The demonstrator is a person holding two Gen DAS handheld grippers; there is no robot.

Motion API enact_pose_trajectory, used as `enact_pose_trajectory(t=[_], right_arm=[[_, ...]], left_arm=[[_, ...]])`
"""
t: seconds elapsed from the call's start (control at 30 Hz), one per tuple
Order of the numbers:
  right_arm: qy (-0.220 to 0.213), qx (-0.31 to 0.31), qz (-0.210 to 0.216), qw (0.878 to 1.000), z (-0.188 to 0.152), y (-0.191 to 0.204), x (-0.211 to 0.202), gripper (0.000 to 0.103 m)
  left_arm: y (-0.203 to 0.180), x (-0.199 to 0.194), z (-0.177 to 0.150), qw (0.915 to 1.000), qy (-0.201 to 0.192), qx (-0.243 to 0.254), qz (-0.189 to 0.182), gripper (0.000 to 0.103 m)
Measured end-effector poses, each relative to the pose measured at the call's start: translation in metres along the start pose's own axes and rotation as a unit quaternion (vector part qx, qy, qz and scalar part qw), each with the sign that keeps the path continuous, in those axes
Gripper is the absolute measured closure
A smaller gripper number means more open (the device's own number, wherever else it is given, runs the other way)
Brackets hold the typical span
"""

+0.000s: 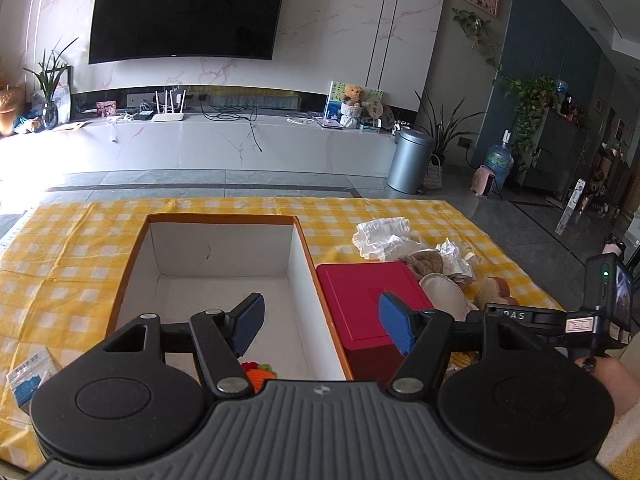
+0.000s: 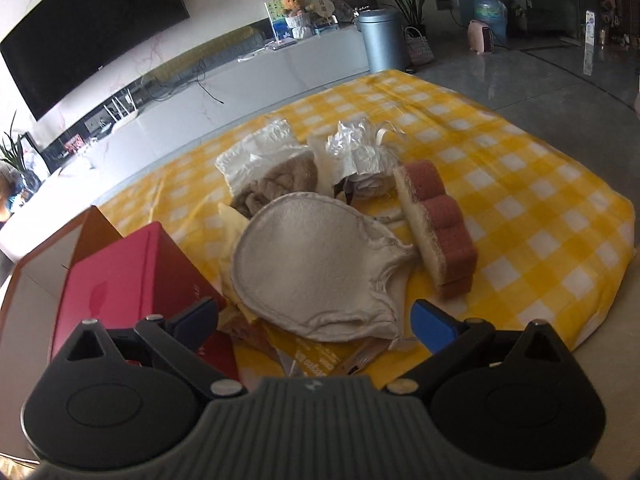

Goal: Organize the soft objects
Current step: 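Close the right tool on the beige textured bath mitt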

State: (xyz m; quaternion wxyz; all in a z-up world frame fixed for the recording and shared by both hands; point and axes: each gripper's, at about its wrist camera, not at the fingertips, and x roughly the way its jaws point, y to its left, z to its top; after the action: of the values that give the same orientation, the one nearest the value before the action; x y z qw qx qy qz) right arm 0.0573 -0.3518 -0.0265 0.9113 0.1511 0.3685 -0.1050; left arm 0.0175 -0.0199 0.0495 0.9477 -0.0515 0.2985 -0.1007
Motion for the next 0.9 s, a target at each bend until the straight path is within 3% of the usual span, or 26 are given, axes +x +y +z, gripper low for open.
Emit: enact_pose_trajectory(t=[0.07, 0.17, 0.23, 0.4, 0.57, 0.67, 0.77, 0.9], right_arm=[[-0.006, -0.068, -0.023, 0.997, -0.001, 0.013, 0.009, 0.003], [-0.018, -0.204, -0.049, 0.977, -0.006, 0.041, 0.023, 0.003], [0.001, -0.242, -0.054, 0.969, -0.010, 0.050, 0.037, 0.003], [0.071, -0.259, -0.061, 0.961, -0.012, 0.052, 0.071, 0.003], [0.089, -0.248, -0.045, 0.964, -0.012, 0.047, 0.077, 0.004], [0.090, -0.236, -0.028, 0.967, -0.012, 0.044, 0.072, 0.016], [0.084, -0.221, -0.027, 0.971, -0.012, 0.041, 0.068, 0.042], [0.080, -0.186, -0.012, 0.979, -0.008, 0.032, 0.064, 0.056]], left_arm=[[-0.005, 0.012, -0.004, 0.9999, 0.007, 0.011, -0.010, 0.025], [-0.008, 0.021, -0.010, 0.9997, 0.002, 0.022, -0.011, 0.025], [-0.010, 0.028, -0.012, 0.9996, -0.003, 0.026, -0.011, 0.025], [-0.004, 0.038, -0.016, 0.9999, 0.000, 0.013, -0.007, 0.025], [0.004, 0.039, -0.021, 0.9999, 0.009, 0.002, -0.006, 0.025], [0.007, 0.037, -0.023, 1.0000, 0.008, 0.000, -0.003, 0.025], [0.009, 0.038, -0.024, 0.9999, 0.010, -0.005, -0.003, 0.025], [0.011, 0.038, -0.024, 0.9998, 0.015, -0.012, -0.001, 0.025]])
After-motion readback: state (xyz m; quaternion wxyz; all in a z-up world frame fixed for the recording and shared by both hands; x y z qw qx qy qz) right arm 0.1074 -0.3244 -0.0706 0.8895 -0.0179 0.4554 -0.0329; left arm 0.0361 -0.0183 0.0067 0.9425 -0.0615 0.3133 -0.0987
